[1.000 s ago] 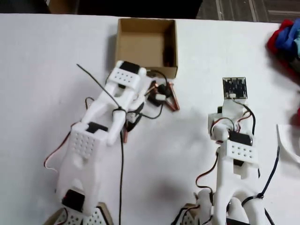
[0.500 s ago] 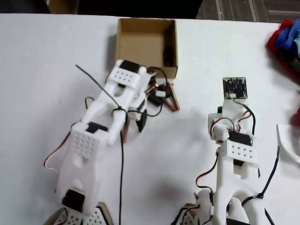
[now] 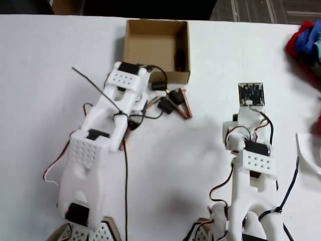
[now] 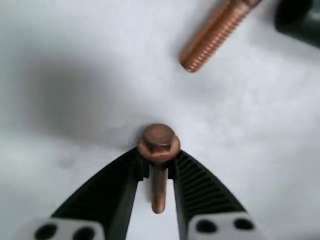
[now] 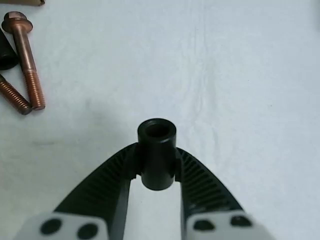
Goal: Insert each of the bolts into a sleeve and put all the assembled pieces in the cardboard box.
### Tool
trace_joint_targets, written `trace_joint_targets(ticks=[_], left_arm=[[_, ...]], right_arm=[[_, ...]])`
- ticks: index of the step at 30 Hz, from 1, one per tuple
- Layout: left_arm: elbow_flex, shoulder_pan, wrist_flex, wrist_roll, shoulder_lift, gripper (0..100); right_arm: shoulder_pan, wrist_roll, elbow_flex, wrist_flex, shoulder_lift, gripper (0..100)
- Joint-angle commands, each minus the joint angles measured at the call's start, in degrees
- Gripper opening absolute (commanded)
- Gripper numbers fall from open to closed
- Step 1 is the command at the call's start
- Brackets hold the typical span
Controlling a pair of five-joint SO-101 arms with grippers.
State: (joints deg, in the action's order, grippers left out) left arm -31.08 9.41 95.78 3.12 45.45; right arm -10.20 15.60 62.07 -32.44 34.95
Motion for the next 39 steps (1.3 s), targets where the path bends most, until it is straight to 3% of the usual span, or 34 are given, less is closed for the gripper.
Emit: trace_joint_targets(ticks=[1, 6, 13, 18, 24, 28, 34, 39], left_arm=[[-2.0, -0.9, -0.4, 0.4, 0.8, 4], [-2.0, -1.5, -0.3, 0.3, 3.9, 4], [-2.1, -1.1, 0.6, -7.8, 4.3, 3], [-9.6, -1.2, 5.6, -8.0, 3.3, 3], [-18.4, -1.0, 6.1, -11.4, -12.1, 3], [-16.8, -1.0, 3.8, -12.0, -24.7, 3], [1.5, 2.0, -6.2, -7.1, -43.8, 3], [38.4, 8.3, -29.7, -7.5, -69.3, 2]], right_arm=[[-0.4, 0.0, -2.6, 1.1, 2.9, 2.2], [-0.4, 0.0, -2.6, 1.1, 2.9, 2.2], [-0.4, 0.0, -2.6, 1.1, 2.9, 2.2], [-0.4, 0.0, -2.6, 0.9, 2.9, 2.2], [-0.2, -0.3, -2.3, 0.6, 3.4, 2.2], [-0.2, -0.3, -0.3, -1.8, 9.7, 2.2], [6.0, -0.3, 11.3, -2.6, 28.8, 2.2], [11.7, -0.3, 19.6, -2.6, 44.0, 2.2]])
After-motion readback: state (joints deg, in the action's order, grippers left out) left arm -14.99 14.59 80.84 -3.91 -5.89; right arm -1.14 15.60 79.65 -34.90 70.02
